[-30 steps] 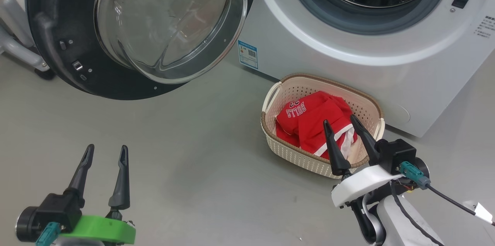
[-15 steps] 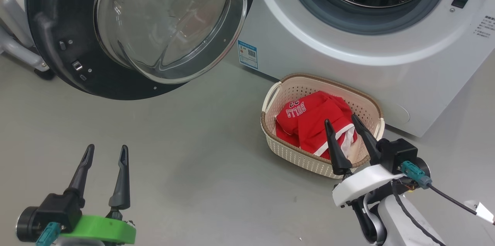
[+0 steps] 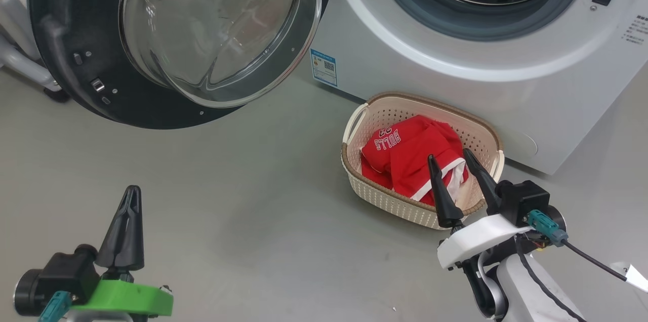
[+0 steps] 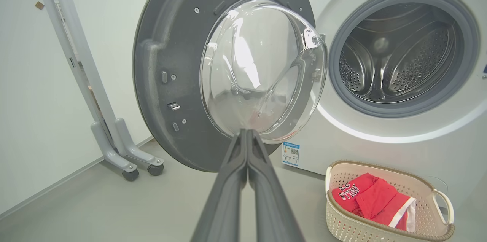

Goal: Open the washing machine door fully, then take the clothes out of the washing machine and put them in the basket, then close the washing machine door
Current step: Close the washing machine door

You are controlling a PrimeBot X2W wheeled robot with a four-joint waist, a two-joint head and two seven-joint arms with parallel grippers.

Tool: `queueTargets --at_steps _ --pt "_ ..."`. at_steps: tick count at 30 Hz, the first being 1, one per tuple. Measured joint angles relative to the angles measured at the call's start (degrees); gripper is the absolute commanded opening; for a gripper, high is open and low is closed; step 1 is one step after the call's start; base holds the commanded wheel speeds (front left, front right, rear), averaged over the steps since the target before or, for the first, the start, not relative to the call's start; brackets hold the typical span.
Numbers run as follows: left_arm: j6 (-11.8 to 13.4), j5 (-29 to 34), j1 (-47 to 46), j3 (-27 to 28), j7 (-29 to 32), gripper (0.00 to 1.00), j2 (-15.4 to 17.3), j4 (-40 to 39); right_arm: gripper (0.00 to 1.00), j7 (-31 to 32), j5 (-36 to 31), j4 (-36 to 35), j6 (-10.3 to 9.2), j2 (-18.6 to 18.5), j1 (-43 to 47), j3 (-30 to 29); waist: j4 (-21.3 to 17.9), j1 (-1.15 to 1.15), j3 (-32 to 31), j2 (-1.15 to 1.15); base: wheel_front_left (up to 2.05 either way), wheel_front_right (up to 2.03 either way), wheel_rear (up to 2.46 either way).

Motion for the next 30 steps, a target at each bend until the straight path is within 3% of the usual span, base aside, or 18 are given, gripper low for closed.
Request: queueTargets --at_steps 11,24,30 --pt "-0.19 -0.59 -1.07 2.94 -0.01 0.00 2.54 -3.43 1.00 0.00 -1.02 -1.42 -1.31 -0.55 0.01 -2.04 -0.06 0.00 2.86 0.00 0.00 0.00 0.00" --pt "-0.56 -7.05 -10.19 16.94 -0.15 0.00 17.07 -5.31 1.00 0.00 -3.60 -1.93 -1.54 -1.62 -0.63 -0.89 -2.84 0.00 8.03 0.00 0.00 0.00 0.00" --pt "-0.64 -15.62 -15.47 22.53 2.90 0.00 21.00 -1.90 1.00 0.00 -4.54 -2.35 -1.55 -2.16 -2.46 -0.12 -5.02 0.00 10.16 0.00 0.00 0.00 0.00"
